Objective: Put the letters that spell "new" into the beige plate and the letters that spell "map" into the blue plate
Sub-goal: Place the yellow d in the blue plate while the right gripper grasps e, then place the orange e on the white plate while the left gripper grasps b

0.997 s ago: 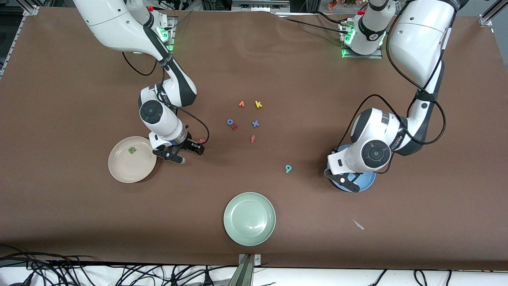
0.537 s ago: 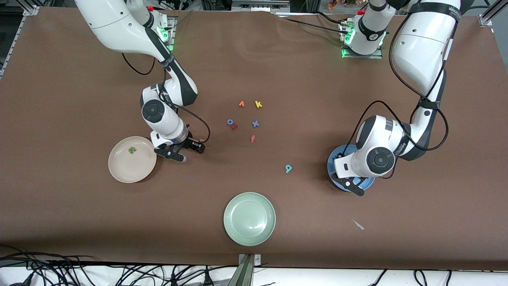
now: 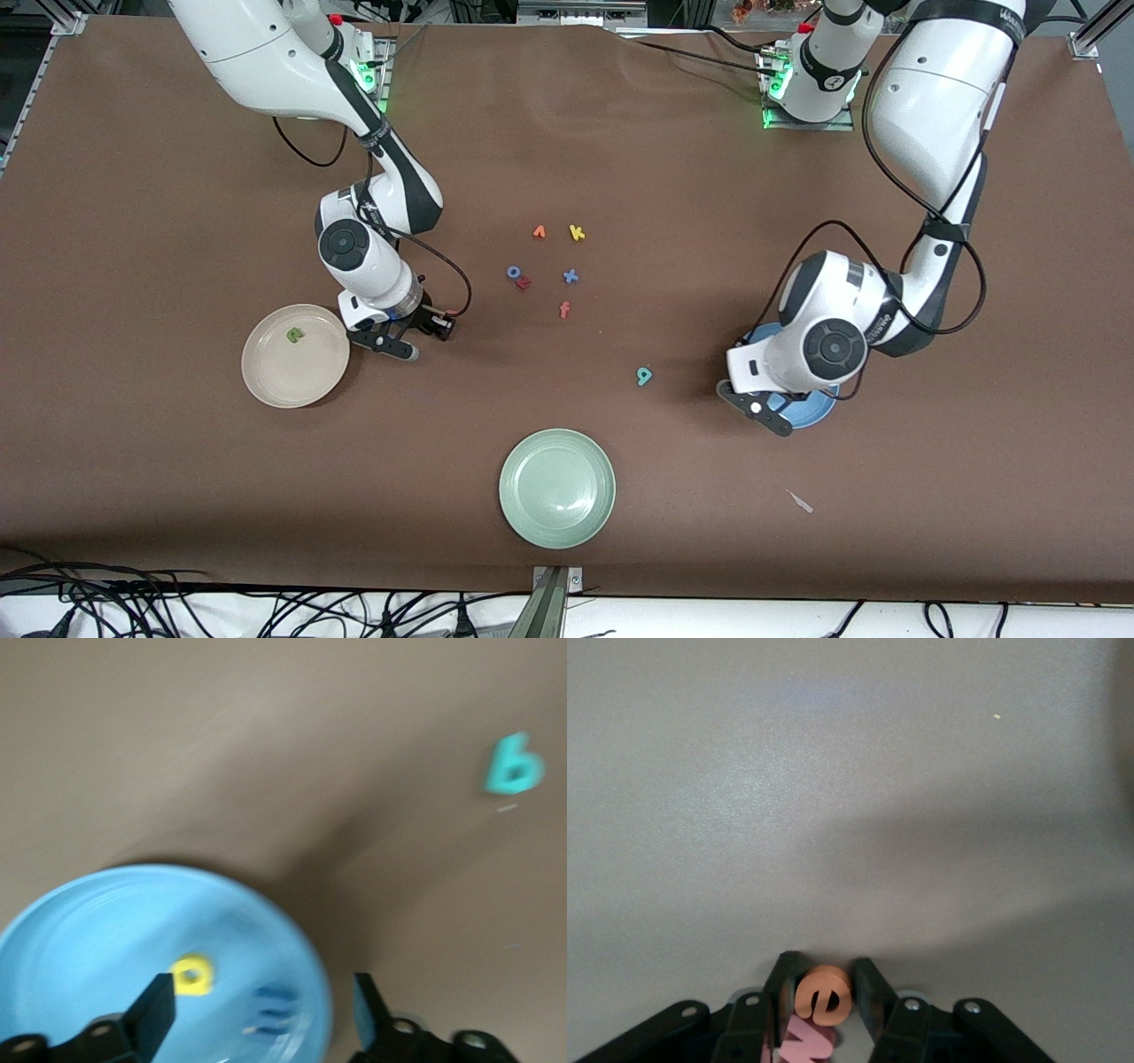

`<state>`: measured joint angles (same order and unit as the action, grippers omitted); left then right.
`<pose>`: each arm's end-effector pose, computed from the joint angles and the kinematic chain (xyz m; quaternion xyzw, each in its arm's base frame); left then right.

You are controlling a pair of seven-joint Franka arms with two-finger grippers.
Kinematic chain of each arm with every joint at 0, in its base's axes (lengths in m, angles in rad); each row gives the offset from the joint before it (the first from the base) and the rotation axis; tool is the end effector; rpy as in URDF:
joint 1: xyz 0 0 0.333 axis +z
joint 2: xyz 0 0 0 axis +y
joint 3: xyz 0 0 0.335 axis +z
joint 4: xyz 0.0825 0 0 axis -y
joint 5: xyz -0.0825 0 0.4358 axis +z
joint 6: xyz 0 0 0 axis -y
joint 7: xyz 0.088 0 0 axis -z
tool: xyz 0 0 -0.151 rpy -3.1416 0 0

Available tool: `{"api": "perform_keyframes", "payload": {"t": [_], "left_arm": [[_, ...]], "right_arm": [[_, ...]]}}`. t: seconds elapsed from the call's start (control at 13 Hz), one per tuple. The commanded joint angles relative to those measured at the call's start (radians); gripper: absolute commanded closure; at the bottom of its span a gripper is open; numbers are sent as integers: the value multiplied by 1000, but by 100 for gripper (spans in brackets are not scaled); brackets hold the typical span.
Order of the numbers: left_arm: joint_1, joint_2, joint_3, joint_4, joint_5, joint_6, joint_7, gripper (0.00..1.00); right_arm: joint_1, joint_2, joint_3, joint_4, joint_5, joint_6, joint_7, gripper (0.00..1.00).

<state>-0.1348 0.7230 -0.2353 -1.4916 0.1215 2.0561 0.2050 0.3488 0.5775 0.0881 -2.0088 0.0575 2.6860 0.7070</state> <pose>0.7072 -0.2415 0.1820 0.9537 -0.2914 -0.0707 0.0219 0.5930 0.2781 0.1017 -0.9839 0.1674 -0.0220 0.0588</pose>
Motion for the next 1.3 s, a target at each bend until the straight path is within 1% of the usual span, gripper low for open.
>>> {"api": "perform_keyframes", "payload": {"t": [0.0, 0.08, 0.23, 0.38, 0.46, 0.54, 0.69, 0.84, 1.0, 1.07, 1.15, 1.23], "left_arm": [[-9, -11, -55, 2, -72, -10, -70, 0], [-32, 4, -55, 8, -75, 18, -82, 0], [-72, 44, -52, 10, -69, 151, -116, 0], [-112, 64, -45, 10, -68, 215, -128, 0], [-129, 79, -44, 10, -66, 235, -127, 0], [-141, 96, -39, 10, -40, 284, -116, 0], [-155, 110, -39, 8, 44, 309, -130, 0], [-164, 119, -39, 8, 61, 317, -131, 0], [-163, 142, -38, 5, 63, 373, -118, 1], [-157, 144, -38, -1, 63, 387, -115, 6], [-155, 147, -38, -1, 63, 387, -115, 15], [-157, 147, -38, -1, 61, 387, -116, 36]], "right_arm": [[9, -2, -2, -22, -1, 6, 8, 72], [9, -7, -2, -22, -1, 3, 6, 72], [7, -30, -4, -21, -1, -3, -14, 72], [6, -71, -14, -10, 1, -76, -55, 72], [4, -91, -31, -7, 1, -112, -87, 72], [-1, -112, -48, -7, 1, -142, -133, 72], [-7, -140, -89, -7, 1, -193, -254, 72], [-10, -156, -154, -10, -1, -230, -413, 72], [-11, -165, -217, -18, -1, -262, -538, 71], [-16, -165, -235, -24, -1, -273, -582, 71], [-20, -165, -251, -34, 1, -273, -619, 71], [-25, -163, -264, -39, -1, -272, -653, 71]]}}
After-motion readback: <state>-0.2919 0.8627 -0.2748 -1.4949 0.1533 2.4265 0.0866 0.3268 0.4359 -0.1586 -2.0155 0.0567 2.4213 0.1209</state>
